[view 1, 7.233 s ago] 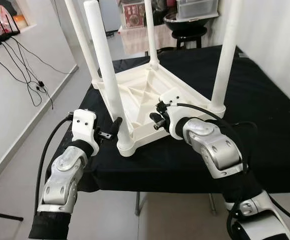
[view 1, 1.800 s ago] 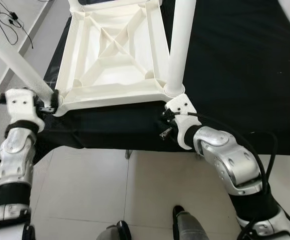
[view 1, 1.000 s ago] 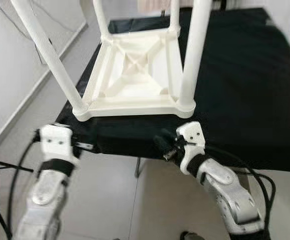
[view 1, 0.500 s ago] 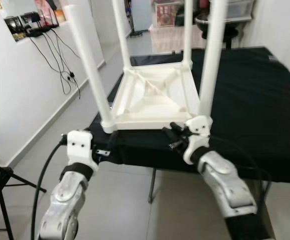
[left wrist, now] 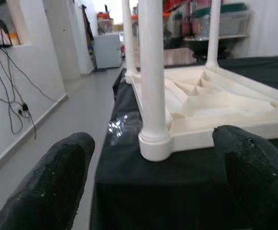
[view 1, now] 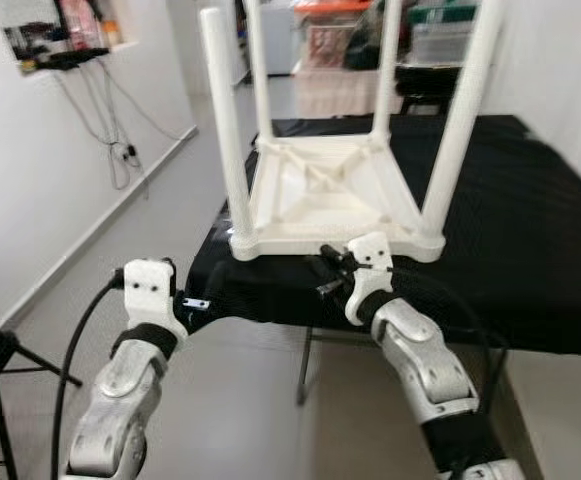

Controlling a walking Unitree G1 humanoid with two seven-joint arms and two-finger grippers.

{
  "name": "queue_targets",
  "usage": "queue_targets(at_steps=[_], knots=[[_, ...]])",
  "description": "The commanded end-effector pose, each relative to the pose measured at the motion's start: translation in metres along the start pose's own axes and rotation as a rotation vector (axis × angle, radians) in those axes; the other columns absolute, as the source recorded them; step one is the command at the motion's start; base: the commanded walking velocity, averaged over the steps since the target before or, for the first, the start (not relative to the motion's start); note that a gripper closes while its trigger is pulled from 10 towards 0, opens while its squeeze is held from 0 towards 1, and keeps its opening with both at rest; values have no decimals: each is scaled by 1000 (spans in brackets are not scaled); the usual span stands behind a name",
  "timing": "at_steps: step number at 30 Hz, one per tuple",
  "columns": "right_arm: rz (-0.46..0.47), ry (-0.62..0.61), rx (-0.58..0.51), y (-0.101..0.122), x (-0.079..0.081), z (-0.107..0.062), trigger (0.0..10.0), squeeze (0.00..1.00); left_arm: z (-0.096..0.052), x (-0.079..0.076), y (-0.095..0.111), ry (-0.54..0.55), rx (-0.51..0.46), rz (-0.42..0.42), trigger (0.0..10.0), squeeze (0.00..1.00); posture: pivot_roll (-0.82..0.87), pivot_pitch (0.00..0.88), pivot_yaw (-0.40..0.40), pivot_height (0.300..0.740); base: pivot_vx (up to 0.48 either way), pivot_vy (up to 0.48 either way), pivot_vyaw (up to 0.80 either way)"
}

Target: Building children table

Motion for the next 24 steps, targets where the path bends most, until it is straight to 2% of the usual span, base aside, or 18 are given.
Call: queue_targets(at_steps=[1, 9, 19, 24], knots=[[-6, 8, -10, 2, 2, 3, 10000, 0, 0, 2, -4, 6, 12, -14, 10000, 0, -118, 0, 68, 740, 0, 0, 0], [12, 24, -7, 0, 2, 6, 10000, 0, 1, 2, -4, -6, 8, -27, 10000, 0, -116, 0, 66, 740, 33, 0, -459], [20, 26, -4, 1, 2, 8, 10000, 0, 3, 2, -3, -13, 4, -17, 10000, 0, -113, 0, 68, 740, 53, 0, 0], [33, 35, -6, 1, 2, 9, 10000, 0, 3, 2, -3, -15, 2, -12, 10000, 0, -113, 0, 68, 740, 272, 0, 0]])
Point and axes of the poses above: a point about 5 cm out from each wrist's last joint towards the gripper, its own z axis pointing out of the wrist towards the gripper, its own y axis along the axis of the wrist's last joint, x = y × z, the point moved 1 cm from there along z, pointing out of the wrist towards the gripper, and after that the axes turned 4 degrees about z, right-handed, at the moved point
